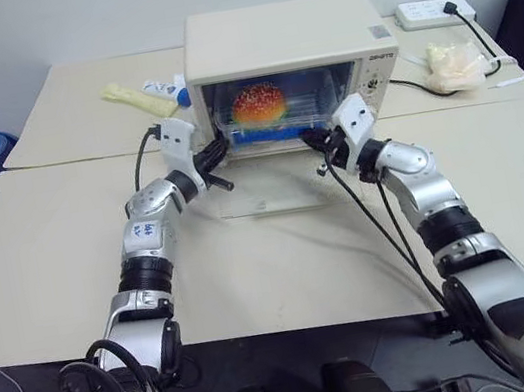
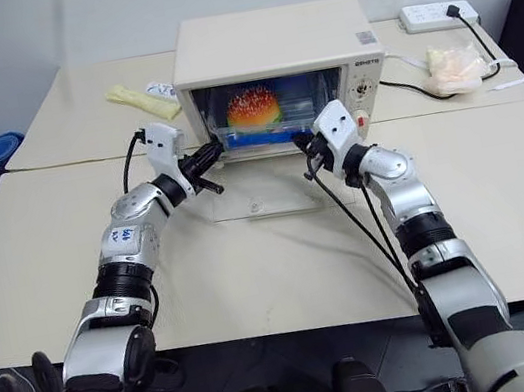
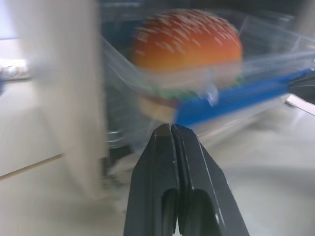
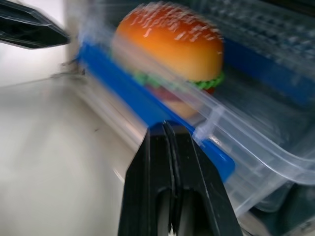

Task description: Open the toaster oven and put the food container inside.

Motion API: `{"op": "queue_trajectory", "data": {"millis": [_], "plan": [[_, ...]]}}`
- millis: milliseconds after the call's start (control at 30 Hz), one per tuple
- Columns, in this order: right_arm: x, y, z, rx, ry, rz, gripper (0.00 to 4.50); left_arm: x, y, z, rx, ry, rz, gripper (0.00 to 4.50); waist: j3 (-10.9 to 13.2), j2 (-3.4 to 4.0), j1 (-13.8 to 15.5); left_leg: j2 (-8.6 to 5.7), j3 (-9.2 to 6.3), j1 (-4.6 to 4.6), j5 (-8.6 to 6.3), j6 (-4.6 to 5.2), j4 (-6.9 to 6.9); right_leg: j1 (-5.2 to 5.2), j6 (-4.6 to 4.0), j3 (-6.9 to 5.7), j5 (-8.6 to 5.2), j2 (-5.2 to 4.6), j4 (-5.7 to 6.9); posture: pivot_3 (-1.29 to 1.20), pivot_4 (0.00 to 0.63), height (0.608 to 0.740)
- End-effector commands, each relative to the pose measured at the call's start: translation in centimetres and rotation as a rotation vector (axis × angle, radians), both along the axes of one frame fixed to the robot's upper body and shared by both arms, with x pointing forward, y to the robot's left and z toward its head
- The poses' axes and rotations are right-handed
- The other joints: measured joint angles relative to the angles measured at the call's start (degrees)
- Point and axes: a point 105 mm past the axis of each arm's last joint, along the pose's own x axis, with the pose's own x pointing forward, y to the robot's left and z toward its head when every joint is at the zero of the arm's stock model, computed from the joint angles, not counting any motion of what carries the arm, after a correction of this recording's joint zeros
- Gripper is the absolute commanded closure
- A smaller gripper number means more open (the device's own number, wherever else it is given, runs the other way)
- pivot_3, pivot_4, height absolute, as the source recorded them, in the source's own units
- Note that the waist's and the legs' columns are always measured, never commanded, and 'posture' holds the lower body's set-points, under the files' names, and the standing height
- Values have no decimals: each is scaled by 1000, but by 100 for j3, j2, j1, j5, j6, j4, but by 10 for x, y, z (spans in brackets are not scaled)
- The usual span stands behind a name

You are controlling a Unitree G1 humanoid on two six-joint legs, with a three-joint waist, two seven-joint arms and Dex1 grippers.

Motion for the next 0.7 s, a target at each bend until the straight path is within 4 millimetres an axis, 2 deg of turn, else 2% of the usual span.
{"op": "queue_trajectory", "data": {"millis": [33, 133, 233, 300, 367, 400, 467, 533, 633, 700], "plan": [[6, -2, 15, 13, -53, -32, 4500, 1, -5, 12, -29, -46, -11, 4461, 0, 0, -1, 0, 0, -1, 0, 0, 0, 0, 0, 0, 0, -1, 0, 0, 150, 740], [6, 0, 16, 17, -45, -9, 4500, -2, -7, 9, -28, -37, -41, 4461, 0, 0, -19, 0, -1, -4, 0, 0, -1, -1, 0, 0, 0, -1, 0, 0, 150, 740], [-3, 3, 15, 10, -35, 68, 4500, -11, -3, 7, -11, -25, -89, 4461, 0, 0, -86, 0, -1, -5, 0, 0, -2, -2, 0, 0, 0, 0, 0, 0, 150, 740], [-13, 3, 17, 10, -41, 122, 4500, -22, 3, 7, 9, -21, -130, 4461, 0, 0, -118, 1, -3, -5, 0, 0, -4, -2, 0, 0, 0, 0, 2, 0, 150, 740], [-29, -7, 20, -1, -49, 157, 4500, -39, 23, 6, 36, -1, -168, 4461, 0, 1, -148, 3, -3, -5, -1, -2, -9, -4, 0, 3, 0, 1, 1, 0, 150, 740], [-37, -15, 21, -5, -44, 165, 4500, -48, 34, 5, 66, -1, -186, 4083, 0, 1, -156, 4, -3, -5, -1, -2, -10, -6, 0, 3, 0, 1, 2, 0, 150, 740], [-49, -32, 20, -22, -30, 152, 4500, -66, 53, 3, 108, 10, -227, 3632, 1, 3, -160, 10, -4, -8, -4, -7, -15, -14, -1, 4, -1, 4, 3, 0, 150, 740], [-56, -55, 12, -59, 9, 108, 4500, -89, 69, 3, 168, -26, -311, 3058, 3, 5, -134, 10, -3, -8, -5, -8, -14, -14, -2, 5, -1, 4, 1, 0, 150, 740], [-59, -85, -9, -131, 79, 53, 4500, -119, 86, -2, 235, -31, -441, 2126, 4, 7, -109, 7, -3, -1, -5, -7, -7, -1, -3, 4, -2, -2, -29, 0, 150, 740], [-59, -100, -35, -184, 155, 36, 4500, -138, 95, -10, 280, -26, -543, 1560, 4, 7, -106, 9, -6, 18, -6, -3, -10, 26, -4, 0, -2, -2, -47, 0, 150, 740]]}}
